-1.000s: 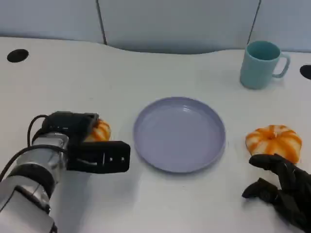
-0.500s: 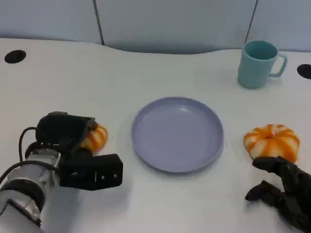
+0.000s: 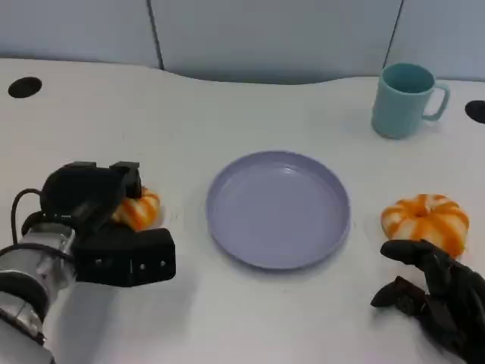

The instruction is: Grasp the bread from the table and place it into the plate.

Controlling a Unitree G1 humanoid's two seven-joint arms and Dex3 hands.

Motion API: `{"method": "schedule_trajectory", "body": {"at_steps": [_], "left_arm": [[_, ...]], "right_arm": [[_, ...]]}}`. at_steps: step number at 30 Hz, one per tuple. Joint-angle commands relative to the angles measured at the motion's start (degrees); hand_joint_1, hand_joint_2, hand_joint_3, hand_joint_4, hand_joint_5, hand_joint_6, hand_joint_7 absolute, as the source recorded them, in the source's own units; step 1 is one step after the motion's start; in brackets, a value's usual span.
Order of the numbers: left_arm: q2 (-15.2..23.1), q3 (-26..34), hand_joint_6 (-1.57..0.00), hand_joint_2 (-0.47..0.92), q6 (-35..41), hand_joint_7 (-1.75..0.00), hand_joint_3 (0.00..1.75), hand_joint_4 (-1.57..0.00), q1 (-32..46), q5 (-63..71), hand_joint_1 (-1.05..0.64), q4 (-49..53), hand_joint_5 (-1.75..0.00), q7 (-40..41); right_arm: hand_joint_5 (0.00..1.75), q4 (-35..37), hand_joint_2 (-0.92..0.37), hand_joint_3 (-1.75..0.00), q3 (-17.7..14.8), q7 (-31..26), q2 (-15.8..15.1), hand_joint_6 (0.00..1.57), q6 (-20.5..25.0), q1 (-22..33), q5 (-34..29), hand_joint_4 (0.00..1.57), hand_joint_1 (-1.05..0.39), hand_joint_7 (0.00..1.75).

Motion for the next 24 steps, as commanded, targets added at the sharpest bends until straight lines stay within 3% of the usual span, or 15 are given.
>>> {"method": "schedule_trajectory", "body": {"at_steps": [1, 11, 12, 14, 15, 24], "left_arm": [[1.5, 1.7, -0.6, 0.92, -1.6, -1.74, 0.25, -0.78, -3.1, -1.0, -0.13, -0.9, -1.75, 2.7], [-0.6, 3.4, -0.64, 0.87, -5.0, -1.75, 0.25, -0.81, -3.8, -2.3, -0.05, -1.9, -1.75, 6.1], [-0.9, 3.6, -0.65, 0.87, -6.5, -1.75, 0.3, -0.82, -3.7, -2.5, -0.06, -2.2, -1.75, 6.6], [-1.2, 3.7, -0.68, 0.65, -8.4, -1.75, 0.79, -0.84, -3.5, -2.6, -0.08, -2.5, -1.75, 7.4], [-1.5, 3.6, -0.68, 0.61, -9.3, -1.75, 0.87, -0.84, -3.7, -2.5, -0.08, -2.7, -1.75, 7.3], [-3.8, -0.2, -0.69, 0.53, -17.0, -1.75, 0.95, -0.85, -7.2, 0.7, -0.08, -4.7, -1.75, 4.3]], "right_arm": [[1.41, 3.4, -0.92, -0.22, -0.7, -0.2, -0.7, 0.57, 0.7, -2.2, 0.2, 0.59, -0.41, 1.04], [1.4, 7.5, -0.92, -0.21, -1.4, 0.9, -1.9, 0.57, 0.1, -4.5, -0.1, 0.61, -0.41, 1.03], [1.39, 7.5, -0.92, -0.21, -1.4, 0.9, -1.9, 0.57, 0.4, -4.5, 0.0, 0.6, -0.41, 1.03], [1.38, 7.6, -0.92, -0.22, -1.5, 0.9, -1.9, 0.57, 0.8, -4.5, -0.1, 0.6, -0.4, 1.02], [1.38, 7.6, -0.92, -0.23, -1.3, 0.9, -1.9, 0.57, 0.6, -4.5, -0.4, 0.61, -0.39, 1.01], [1.39, 7.1, -0.92, -0.24, -1.1, 1.7, -2.0, 0.58, -0.8, -3.3, -1.1, 0.59, -0.4, 0.99]]}}
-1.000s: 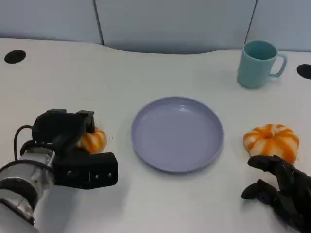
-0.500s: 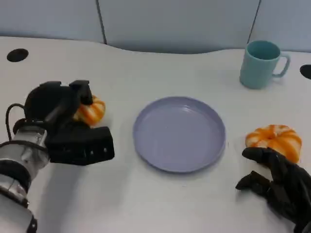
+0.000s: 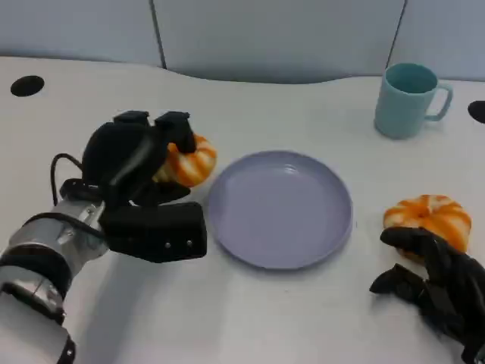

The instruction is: Grasp the bread from the table and place it into the plate.

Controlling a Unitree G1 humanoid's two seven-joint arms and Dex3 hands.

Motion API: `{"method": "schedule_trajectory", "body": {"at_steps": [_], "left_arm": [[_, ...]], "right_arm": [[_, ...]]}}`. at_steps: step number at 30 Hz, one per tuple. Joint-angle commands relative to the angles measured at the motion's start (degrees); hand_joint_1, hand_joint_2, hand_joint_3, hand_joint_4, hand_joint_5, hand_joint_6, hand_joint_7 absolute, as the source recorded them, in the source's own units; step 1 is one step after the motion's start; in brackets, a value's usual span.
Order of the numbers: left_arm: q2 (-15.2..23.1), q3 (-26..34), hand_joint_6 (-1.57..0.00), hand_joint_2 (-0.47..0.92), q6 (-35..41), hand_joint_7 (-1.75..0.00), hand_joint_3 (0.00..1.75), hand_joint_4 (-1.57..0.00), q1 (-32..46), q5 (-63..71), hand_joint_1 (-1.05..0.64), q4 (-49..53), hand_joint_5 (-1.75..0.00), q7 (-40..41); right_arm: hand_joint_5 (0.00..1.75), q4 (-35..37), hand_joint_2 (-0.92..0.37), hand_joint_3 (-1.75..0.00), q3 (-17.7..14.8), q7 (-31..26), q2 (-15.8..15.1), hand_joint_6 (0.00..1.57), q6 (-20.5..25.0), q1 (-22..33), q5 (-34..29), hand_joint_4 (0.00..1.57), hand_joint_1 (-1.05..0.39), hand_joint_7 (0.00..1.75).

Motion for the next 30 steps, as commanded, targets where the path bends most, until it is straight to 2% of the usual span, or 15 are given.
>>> {"method": "schedule_trajectory", "body": {"at_steps": [1, 5, 10, 15, 19, 25, 27, 28, 30], "left_arm": [[-1.0, -1.6, -0.69, 0.52, -4.3, -1.75, 0.95, -0.86, -3.4, 1.0, -0.09, -1.0, -1.75, -2.2], [-2.7, -2.7, -0.7, 0.49, -6.2, -1.75, 0.94, -0.89, -5.0, 1.6, -0.11, -1.2, -1.75, -3.4], [-5.6, -3.7, -0.72, 0.62, -6.5, -1.7, 0.86, -0.9, -6.9, 1.5, -0.24, -1.1, -1.75, -6.6], [-7.8, -3.5, -0.74, 0.69, -6.8, -1.7, 0.87, -0.91, -7.4, 0.9, -0.24, -0.8, -1.75, -9.2], [-10.1, -2.3, -0.76, 0.58, -7.1, -1.74, 1.05, -0.93, -7.2, -1.0, -0.21, -0.2, -1.75, -12.8], [-10.6, -2.1, -0.76, 0.55, -6.4, -1.75, 1.07, -0.94, -7.3, -0.8, -0.2, -0.1, -1.75, -14.1], [-11.0, -1.8, -0.75, 0.55, -5.1, -1.74, 1.1, -0.92, -7.7, -1.4, -0.2, 0.6, -1.75, -18.0], [-11.1, -1.7, -0.74, 0.54, -4.5, -1.59, 1.1, -0.87, -7.9, -1.8, -0.2, 0.8, -1.71, -20.3], [-11.0, -1.5, -0.82, 0.57, -3.6, -1.16, 0.93, -0.81, -8.2, -2.4, -0.21, 0.7, -1.55, -23.2]], "right_arm": [[1.38, 0.3, -0.92, -0.23, 0.1, -0.4, -1.0, 0.58, -0.1, 1.8, -1.1, 0.59, -0.41, 0.99], [1.4, 0.1, -0.92, -0.23, 0.1, -0.3, -0.9, 0.58, -0.6, 2.2, -1.2, 0.58, -0.41, 0.99], [1.4, -0.7, -0.92, -0.23, 0.2, -0.4, -0.9, 0.59, 0.0, 2.5, -1.1, 0.59, -0.41, 0.99], [1.4, -1.2, -0.92, -0.24, 0.2, -0.1, -0.8, 0.58, 0.3, 2.8, -0.6, 0.58, -0.4, 0.98], [1.4, -2.3, -0.92, -0.22, 0.2, -1.0, -0.5, 0.59, 1.3, 3.4, -0.6, 0.58, -0.4, 0.98], [1.4, -3.2, -0.92, -0.21, 0.3, -1.6, -0.5, 0.59, 2.7, 3.6, -0.6, 0.59, -0.41, 0.99], [1.4, -3.4, -0.92, -0.21, 0.3, -2.0, -0.3, 0.59, 2.8, 3.6, -0.7, 0.6, -0.41, 0.99], [1.4, -3.4, -0.92, -0.21, 0.4, -2.0, -0.2, 0.58, 2.6, 3.6, -0.7, 0.6, -0.41, 1.0], [1.4, -3.5, -0.92, -0.21, 0.4, -1.8, -0.2, 0.58, 2.2, 3.7, -0.8, 0.6, -0.41, 1.01]]}}
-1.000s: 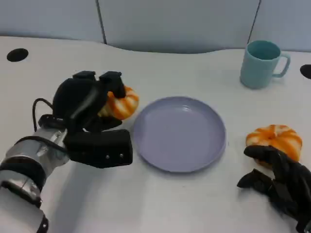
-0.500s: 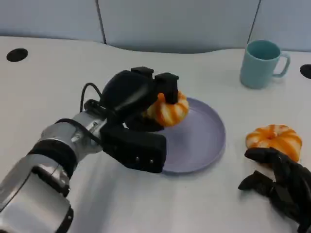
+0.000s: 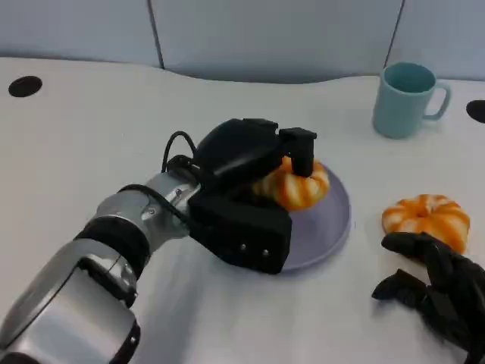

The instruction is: Grasp the bread from the table and place it into the plate.

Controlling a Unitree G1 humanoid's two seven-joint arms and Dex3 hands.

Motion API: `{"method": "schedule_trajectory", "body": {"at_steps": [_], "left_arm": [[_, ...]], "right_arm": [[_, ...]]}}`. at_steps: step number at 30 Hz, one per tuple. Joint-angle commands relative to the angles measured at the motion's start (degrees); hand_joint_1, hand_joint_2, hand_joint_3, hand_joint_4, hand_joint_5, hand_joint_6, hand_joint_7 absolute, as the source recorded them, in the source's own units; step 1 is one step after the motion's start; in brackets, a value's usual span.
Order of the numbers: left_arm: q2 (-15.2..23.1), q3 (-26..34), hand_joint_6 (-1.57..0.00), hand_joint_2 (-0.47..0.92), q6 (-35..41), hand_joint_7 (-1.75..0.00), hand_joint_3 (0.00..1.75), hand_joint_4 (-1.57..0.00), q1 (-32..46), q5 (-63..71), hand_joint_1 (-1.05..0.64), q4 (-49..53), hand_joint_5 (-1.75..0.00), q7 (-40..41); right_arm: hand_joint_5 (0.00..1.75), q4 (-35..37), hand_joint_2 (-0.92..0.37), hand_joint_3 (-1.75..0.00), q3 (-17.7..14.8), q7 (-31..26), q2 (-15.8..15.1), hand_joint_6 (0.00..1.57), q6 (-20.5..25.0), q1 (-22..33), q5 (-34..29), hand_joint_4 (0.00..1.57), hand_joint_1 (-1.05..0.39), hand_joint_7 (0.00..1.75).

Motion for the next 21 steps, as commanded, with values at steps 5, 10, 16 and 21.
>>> {"method": "schedule_trajectory", "body": {"at_steps": [5, 10, 16, 21], "left_arm": [[0.3, 1.4, -0.76, 0.72, 3.2, -0.63, 0.54, -0.68, -2.0, -2.3, -0.28, 0.4, -1.17, -10.3], [0.3, 1.4, -0.52, 0.92, 6.5, -0.04, 0.16, -0.41, -3.1, -2.8, -0.56, -0.1, -0.42, -18.2], [0.8, 1.3, -0.34, 0.92, 6.4, 0.0, 0.23, -0.24, -3.1, -3.3, -0.78, -1.0, -0.22, -19.9], [1.3, 2.2, -0.17, 0.92, 5.1, 0.0, 0.41, -0.04, -2.5, -4.4, -0.94, -1.7, -0.12, -19.0]], "right_arm": [[1.41, 0.1, -0.92, -0.21, 0.3, -0.5, -0.2, 0.57, 0.5, 1.5, -0.2, 0.6, -0.41, 1.02], [1.4, -0.1, -0.92, -0.22, 0.3, -0.8, -0.2, 0.57, 0.8, 1.6, -0.3, 0.59, -0.41, 1.02], [1.4, -0.1, -0.92, -0.22, 0.3, -1.1, -0.3, 0.57, 1.0, 1.4, -0.4, 0.6, -0.41, 1.02], [1.4, 0.0, -0.92, -0.23, 0.4, -1.1, -0.4, 0.57, 1.0, 1.3, -0.5, 0.6, -0.4, 1.03]]}}
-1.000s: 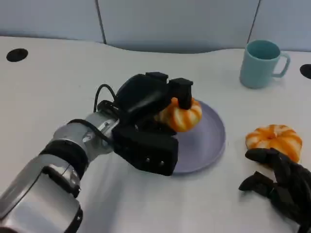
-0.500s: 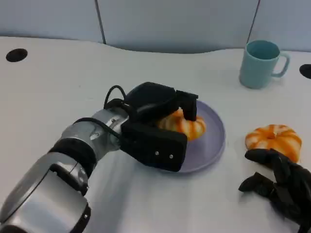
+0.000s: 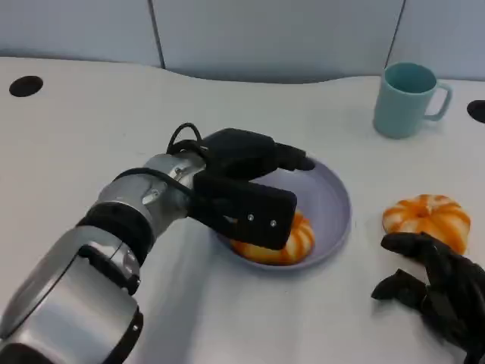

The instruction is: Grasp the bread from the table and place it into the plate.

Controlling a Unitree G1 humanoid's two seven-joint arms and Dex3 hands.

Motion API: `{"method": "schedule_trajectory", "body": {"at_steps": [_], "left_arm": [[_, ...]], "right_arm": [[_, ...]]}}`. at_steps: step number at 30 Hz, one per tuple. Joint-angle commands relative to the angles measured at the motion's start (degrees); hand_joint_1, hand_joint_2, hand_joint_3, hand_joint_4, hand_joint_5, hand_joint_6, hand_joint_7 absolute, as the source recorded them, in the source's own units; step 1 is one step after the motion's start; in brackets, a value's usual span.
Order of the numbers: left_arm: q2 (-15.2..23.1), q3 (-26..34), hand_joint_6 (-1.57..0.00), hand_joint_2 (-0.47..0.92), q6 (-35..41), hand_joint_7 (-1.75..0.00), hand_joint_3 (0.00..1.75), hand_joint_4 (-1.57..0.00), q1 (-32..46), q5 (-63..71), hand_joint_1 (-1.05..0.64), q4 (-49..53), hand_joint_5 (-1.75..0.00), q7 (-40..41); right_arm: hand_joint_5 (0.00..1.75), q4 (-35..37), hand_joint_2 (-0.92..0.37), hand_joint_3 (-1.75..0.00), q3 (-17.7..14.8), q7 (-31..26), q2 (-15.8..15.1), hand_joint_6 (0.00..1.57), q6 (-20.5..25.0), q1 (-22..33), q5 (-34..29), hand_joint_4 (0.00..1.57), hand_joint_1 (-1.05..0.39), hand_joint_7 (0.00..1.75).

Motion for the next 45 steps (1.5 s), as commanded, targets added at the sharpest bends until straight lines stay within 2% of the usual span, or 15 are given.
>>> {"method": "schedule_trajectory", "body": {"at_steps": [1, 8, 16, 19, 21, 25, 29, 30, 32, 36, 40, 45], "left_arm": [[1.3, 1.7, -0.17, 0.92, -1.9, 0.0, 0.42, -0.03, 0.2, -2.0, -0.95, -1.0, -0.11, 0.6], [2.3, 7.1, -0.18, 0.92, -5.6, -0.01, 0.44, -0.05, 3.0, -8.5, -0.93, -2.2, -0.13, -1.3], [3.3, 17.9, -0.29, 0.92, -7.7, -0.06, 0.44, -0.15, 11.1, -23.4, -0.85, -7.2, -0.2, -11.6], [1.9, 24.6, -0.39, 0.92, -6.4, -0.07, 0.34, -0.24, 17.9, -34.3, -0.76, -12.6, -0.38, -17.5], [1.5, 27.0, -0.43, 0.92, -3.3, -0.07, 0.31, -0.27, 21.7, -39.4, -0.69, -17.4, -0.47, -21.0], [1.7, 29.2, -0.45, 0.92, 2.8, -0.07, 0.3, -0.3, 28.3, -44.4, -0.63, -27.2, -0.53, -24.1], [-0.9, 35.1, -0.49, 0.92, 16.3, -0.08, 0.28, -0.37, 38.8, -59.7, -0.53, -41.6, -0.58, -28.1], [-1.3, 36.0, -0.55, 0.92, 18.8, -0.09, 0.25, -0.42, 40.2, -62.1, -0.5, -44.0, -0.66, -28.4], [-1.7, 36.9, -0.58, 0.92, 22.3, -0.1, 0.23, -0.44, 42.0, -64.5, -0.48, -47.3, -0.71, -28.4], [-4.3, 40.1, -0.71, 0.92, 35.9, -0.15, 0.17, -0.57, 50.6, -73.2, -0.44, -60.5, -0.83, -21.9], [-4.8, 41.4, -0.81, 0.92, 46.8, -0.18, 0.19, -0.65, 56.9, -78.0, -0.38, -70.3, -0.95, -16.1], [-6.6, 41.9, -0.89, 0.92, 53.0, -0.24, 0.3, -0.61, 63.2, -79.4, -0.3, -77.0, -1.24, -10.2]], "right_arm": [[1.41, 0.8, -0.92, -0.23, 0.1, -0.6, -0.5, 0.57, 0.7, 1.0, -0.5, 0.6, -0.4, 1.03], [1.42, 0.9, -0.92, -0.22, -0.1, -0.7, -0.4, 0.56, 1.0, 0.9, -0.2, 0.6, -0.4, 1.04], [1.42, 1.2, -0.92, -0.22, 0.1, -0.5, -0.5, 0.56, 0.8, 0.6, -0.4, 0.59, -0.41, 1.05], [1.42, 1.4, -0.92, -0.21, 0.0, -0.5, -0.4, 0.56, 0.6, 0.4, -0.3, 0.6, -0.41, 1.05], [1.42, 1.5, -0.92, -0.21, 0.0, -0.8, -0.2, 0.56, 0.6, 0.3, -0.3, 0.6, -0.41, 1.05], [1.42, 1.6, -0.92, -0.22, 0.1, -0.7, -0.2, 0.55, 0.5, 0.2, -0.5, 0.59, -0.41, 1.05], [1.42, 1.9, -0.92, -0.22, 0.1, -0.7, -0.2, 0.56, 0.3, 0.0, -0.5, 0.6, -0.41, 1.05], [1.42, 1.9, -0.92, -0.21, 0.1, -0.7, -0.3, 0.56, 0.4, -0.1, -0.4, 0.6, -0.41, 1.05], [1.42, 1.9, -0.92, -0.21, 0.1, -0.7, -0.3, 0.56, 0.5, -0.1, -0.4, 0.6, -0.41, 1.05], [1.42, 2.3, -0.92, -0.21, -0.1, -0.2, -0.2, 0.56, 0.0, -0.2, -0.2, 0.59, -0.4, 1.05], [1.42, 2.4, -0.92, -0.21, 0.2, -0.1, -0.4, 0.57, -0.7, -0.2, -0.8, 0.59, -0.41, 1.05], [1.42, 2.3, -0.92, -0.25, 0.5, 0.9, -0.6, 0.56, -1.2, -0.1, -0.7, 0.57, -0.4, 1.02]]}}
